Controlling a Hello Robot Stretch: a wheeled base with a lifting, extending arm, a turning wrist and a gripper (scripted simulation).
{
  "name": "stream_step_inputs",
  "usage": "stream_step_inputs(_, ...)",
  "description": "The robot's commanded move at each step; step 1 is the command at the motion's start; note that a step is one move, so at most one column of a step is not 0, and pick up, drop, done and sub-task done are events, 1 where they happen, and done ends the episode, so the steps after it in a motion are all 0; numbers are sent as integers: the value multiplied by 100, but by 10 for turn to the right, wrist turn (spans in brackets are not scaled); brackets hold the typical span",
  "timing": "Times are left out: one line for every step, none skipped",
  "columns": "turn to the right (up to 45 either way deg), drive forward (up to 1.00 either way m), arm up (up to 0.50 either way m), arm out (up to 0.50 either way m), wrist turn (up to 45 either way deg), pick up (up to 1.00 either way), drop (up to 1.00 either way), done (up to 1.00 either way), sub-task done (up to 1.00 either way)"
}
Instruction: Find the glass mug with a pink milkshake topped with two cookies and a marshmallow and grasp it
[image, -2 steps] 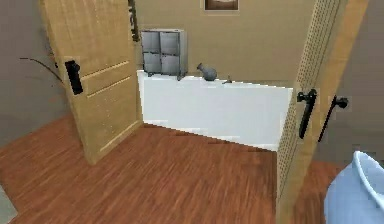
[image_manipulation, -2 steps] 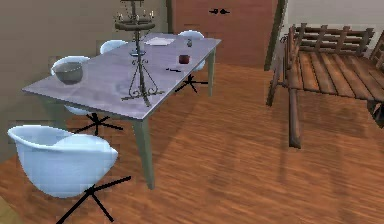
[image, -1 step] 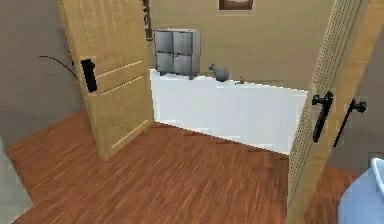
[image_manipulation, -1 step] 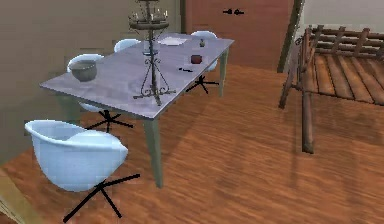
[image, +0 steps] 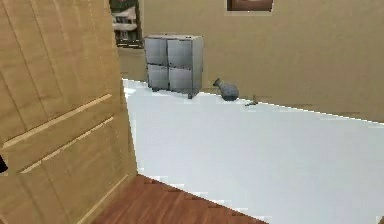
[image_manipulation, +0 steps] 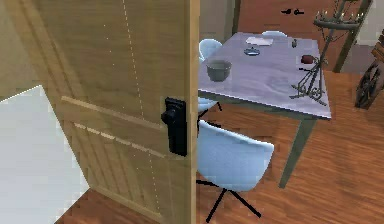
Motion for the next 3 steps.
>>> stream_step_inputs(30,0,0,0,0,0,0,0,0)
stream_step_inputs(0,100,0,0,0,0,0,0,0)
stream_step_inputs(30,0,0,0,0,0,0,0,0)
